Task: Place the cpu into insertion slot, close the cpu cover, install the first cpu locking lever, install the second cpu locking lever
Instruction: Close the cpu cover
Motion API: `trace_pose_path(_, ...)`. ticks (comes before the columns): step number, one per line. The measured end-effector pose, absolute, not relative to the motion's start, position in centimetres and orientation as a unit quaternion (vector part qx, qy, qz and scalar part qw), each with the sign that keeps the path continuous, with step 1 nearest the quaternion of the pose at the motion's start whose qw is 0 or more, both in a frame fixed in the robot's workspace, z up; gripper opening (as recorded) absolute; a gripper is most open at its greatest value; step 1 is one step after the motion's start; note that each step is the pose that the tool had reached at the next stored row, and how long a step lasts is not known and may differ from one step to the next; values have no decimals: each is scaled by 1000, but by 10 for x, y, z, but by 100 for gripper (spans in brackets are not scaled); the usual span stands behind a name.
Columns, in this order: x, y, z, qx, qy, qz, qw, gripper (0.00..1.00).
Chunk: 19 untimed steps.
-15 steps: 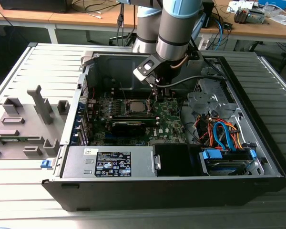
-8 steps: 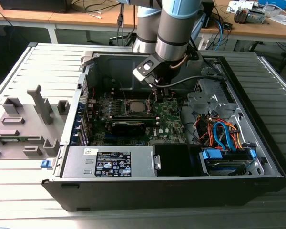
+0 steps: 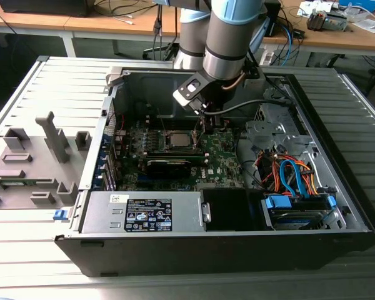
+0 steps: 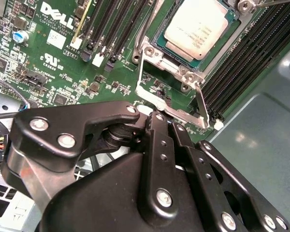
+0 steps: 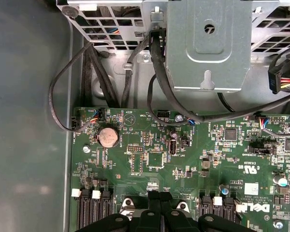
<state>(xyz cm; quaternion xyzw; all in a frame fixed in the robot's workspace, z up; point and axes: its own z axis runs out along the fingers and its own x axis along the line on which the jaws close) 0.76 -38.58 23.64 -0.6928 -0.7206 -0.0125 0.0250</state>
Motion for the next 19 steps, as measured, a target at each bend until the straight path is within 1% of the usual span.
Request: trace_pose_path(19,-1,-386,236,-693,-721,-12,25,11)
